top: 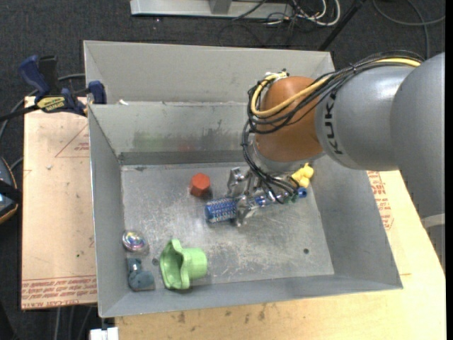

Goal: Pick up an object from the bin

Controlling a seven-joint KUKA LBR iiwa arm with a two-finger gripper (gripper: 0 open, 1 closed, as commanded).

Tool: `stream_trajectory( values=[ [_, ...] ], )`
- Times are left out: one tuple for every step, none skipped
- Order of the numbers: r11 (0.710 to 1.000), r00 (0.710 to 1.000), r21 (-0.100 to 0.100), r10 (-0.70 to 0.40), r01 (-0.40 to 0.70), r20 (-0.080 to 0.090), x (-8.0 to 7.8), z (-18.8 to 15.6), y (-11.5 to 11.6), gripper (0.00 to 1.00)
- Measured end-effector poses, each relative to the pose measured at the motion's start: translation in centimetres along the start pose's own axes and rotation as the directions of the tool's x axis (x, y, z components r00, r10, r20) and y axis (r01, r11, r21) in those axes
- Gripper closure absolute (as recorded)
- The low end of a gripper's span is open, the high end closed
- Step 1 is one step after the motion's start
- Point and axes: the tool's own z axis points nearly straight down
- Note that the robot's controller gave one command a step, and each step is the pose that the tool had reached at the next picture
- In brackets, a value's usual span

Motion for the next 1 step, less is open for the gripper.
stream_trajectory(
  values=[
    [0.997,0.997,0.002,-0.083,0.083,0.004,1.68,-25.49,0.48,1.0]
  ],
)
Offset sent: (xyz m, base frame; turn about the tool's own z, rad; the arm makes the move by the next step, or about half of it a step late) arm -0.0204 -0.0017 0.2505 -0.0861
